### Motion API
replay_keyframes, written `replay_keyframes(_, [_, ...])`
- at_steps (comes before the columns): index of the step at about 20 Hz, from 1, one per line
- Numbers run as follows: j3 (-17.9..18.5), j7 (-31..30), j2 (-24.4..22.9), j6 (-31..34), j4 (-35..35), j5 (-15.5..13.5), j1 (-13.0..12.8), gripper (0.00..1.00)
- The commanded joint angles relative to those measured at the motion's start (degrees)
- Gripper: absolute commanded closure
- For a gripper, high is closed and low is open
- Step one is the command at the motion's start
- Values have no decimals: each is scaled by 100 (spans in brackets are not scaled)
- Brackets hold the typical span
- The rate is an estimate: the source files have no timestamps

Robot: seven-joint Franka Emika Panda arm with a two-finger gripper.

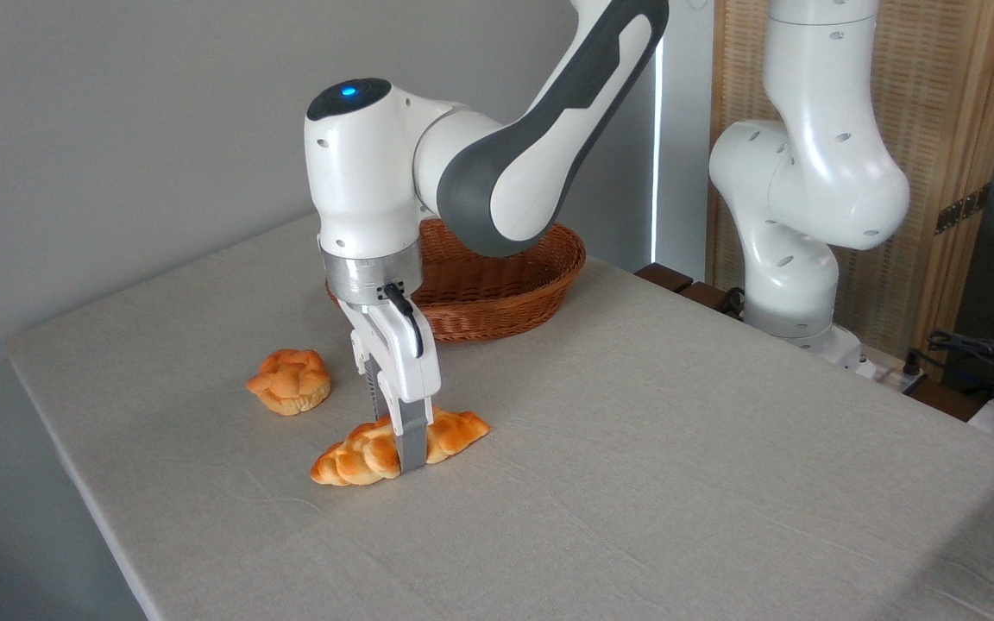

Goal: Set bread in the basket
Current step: 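Lift the braided loaf and carry it over the basket, then lower the braided loaf into the basket and open the gripper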

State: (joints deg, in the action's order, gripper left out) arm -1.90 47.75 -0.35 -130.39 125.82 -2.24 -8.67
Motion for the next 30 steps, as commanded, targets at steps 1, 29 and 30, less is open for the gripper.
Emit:
replay_keyframes(1, [23, 32, -53, 1011, -757, -521, -12, 87])
replay_keyframes(29, [-786, -1207, -669, 2132, -172, -1086, -2060, 0])
replay_keyframes(30, [-786, -1207, -677, 2167, -189, -1086, -2051, 0])
